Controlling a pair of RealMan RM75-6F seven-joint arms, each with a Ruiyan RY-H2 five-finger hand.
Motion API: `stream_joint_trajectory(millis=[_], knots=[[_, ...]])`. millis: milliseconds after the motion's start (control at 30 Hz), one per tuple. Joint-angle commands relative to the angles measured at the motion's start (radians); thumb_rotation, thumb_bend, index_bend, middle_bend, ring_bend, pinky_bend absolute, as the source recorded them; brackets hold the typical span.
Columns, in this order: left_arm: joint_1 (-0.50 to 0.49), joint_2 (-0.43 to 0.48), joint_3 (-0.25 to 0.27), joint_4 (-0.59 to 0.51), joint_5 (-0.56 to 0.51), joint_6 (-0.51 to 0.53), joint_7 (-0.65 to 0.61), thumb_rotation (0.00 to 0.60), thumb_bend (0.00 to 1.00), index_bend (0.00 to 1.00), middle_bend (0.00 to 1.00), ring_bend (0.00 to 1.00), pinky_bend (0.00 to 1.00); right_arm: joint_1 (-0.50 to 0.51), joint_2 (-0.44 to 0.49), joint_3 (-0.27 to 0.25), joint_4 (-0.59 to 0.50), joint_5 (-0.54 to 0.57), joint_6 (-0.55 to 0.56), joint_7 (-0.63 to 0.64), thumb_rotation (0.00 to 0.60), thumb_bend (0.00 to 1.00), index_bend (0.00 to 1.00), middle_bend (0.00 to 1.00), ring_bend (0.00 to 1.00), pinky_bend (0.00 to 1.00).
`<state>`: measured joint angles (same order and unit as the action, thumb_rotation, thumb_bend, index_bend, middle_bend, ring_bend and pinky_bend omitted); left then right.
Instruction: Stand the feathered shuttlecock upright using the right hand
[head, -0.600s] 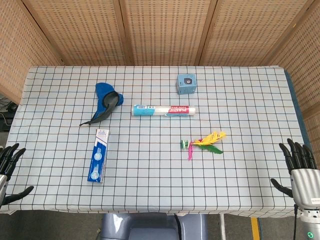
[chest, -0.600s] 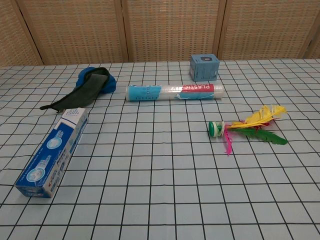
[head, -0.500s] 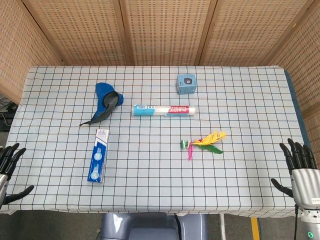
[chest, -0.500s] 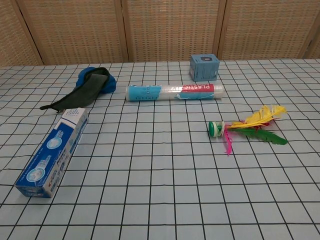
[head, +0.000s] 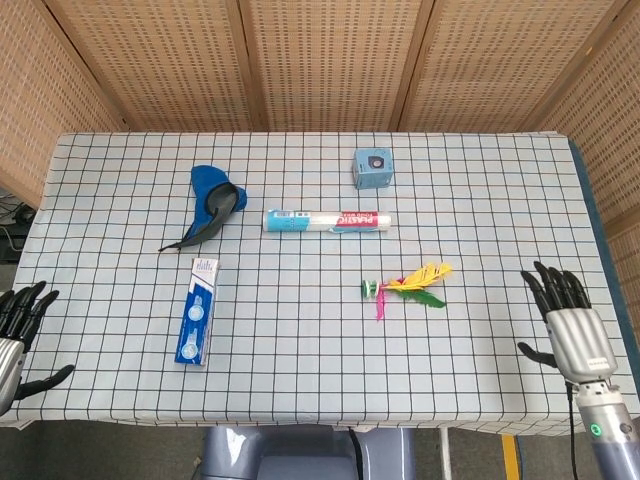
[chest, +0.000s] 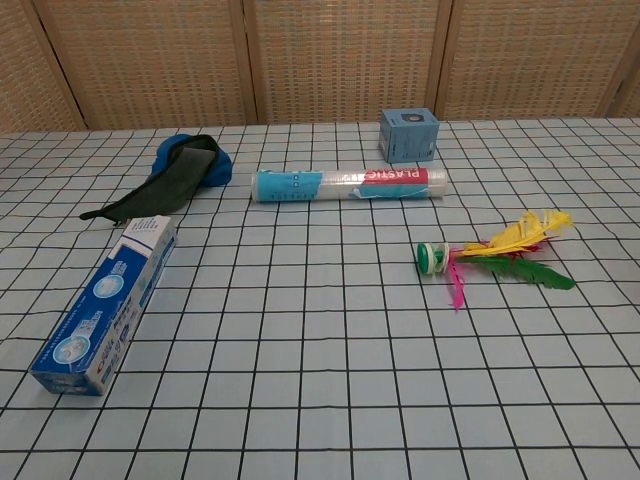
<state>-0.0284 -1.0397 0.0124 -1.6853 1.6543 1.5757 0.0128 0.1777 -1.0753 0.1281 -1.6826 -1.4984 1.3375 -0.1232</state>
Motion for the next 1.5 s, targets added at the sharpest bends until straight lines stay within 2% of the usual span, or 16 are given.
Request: stream_joint_trajectory(millis=[33,67,133,200,267,467,633,867,1267,1500], knots=[[-0.017,-0.015,-0.012,-0.001,-0.032,-0.034,0.02,0.6,0.0,0.0,0.0,0.0,0.0,0.191,0.018,0.089,0.013,0.13,-0.245,-0.072,0.6,0.03,0.18,0.0,0.0,0.0],[-0.022,-0.017,-0.013,-0.002,-0.042,-0.048,0.02,0.6,0.0,0.0,0.0,0.0,0.0,0.227,-0.002,0.103,0.045,0.144,-0.275,-0.093,0.6,0.06,0.22,0.0,0.0,0.0],[-0.029,-0.019,-0.015,-0.003,-0.058,-0.067,0.017,0.6,0.0,0.0,0.0,0.0,0.0,0.273,-0.039,0.114,0.096,0.151,-0.31,-0.11,0.6,0.2,0.3,0.0,0.0,0.0],[-0.035,-0.022,-0.021,0.001,-0.074,-0.078,0.018,0.6,0.0,0.0,0.0,0.0,0.0,0.318,-0.082,0.115,0.153,0.15,-0.348,-0.109,0.6,0.31,0.32,0.02,0.0,0.0],[-0.041,-0.025,-0.028,0.003,-0.092,-0.09,0.022,0.6,0.0,0.0,0.0,0.0,0.0,0.355,-0.123,0.106,0.212,0.149,-0.387,-0.118,0.6,0.36,0.34,0.03,0.0,0.0],[-0.063,-0.027,-0.041,0.001,-0.137,-0.135,0.03,0.6,0.0,0.0,0.0,0.0,0.0,0.425,-0.22,0.077,0.337,0.149,-0.466,-0.107,0.6,0.37,0.37,0.01,0.0,0.0],[-0.071,-0.033,-0.043,0.002,-0.152,-0.15,0.048,0.6,0.0,0.0,0.0,0.0,0.0,0.459,-0.271,0.059,0.39,0.168,-0.515,-0.094,0.6,0.47,0.38,0.01,0.0,0.0],[-0.074,-0.041,-0.042,0.004,-0.164,-0.155,0.067,0.6,0.0,0.0,0.0,0.0,0.0,0.491,-0.323,0.059,0.422,0.197,-0.541,-0.057,0.6,0.52,0.38,0.0,0.0,0.0],[-0.077,-0.047,-0.038,0.004,-0.174,-0.159,0.088,0.6,0.0,0.0,0.0,0.0,0.0,0.543,-0.361,0.033,0.481,0.288,-0.607,-0.179,0.6,0.54,0.38,0.0,0.0,0.0],[-0.078,-0.048,-0.038,0.002,-0.179,-0.158,0.092,0.6,0.0,0.0,0.0,0.0,0.0,0.561,-0.368,0.017,0.495,0.337,-0.623,-0.241,0.6,0.54,0.46,0.0,0.0,0.0]])
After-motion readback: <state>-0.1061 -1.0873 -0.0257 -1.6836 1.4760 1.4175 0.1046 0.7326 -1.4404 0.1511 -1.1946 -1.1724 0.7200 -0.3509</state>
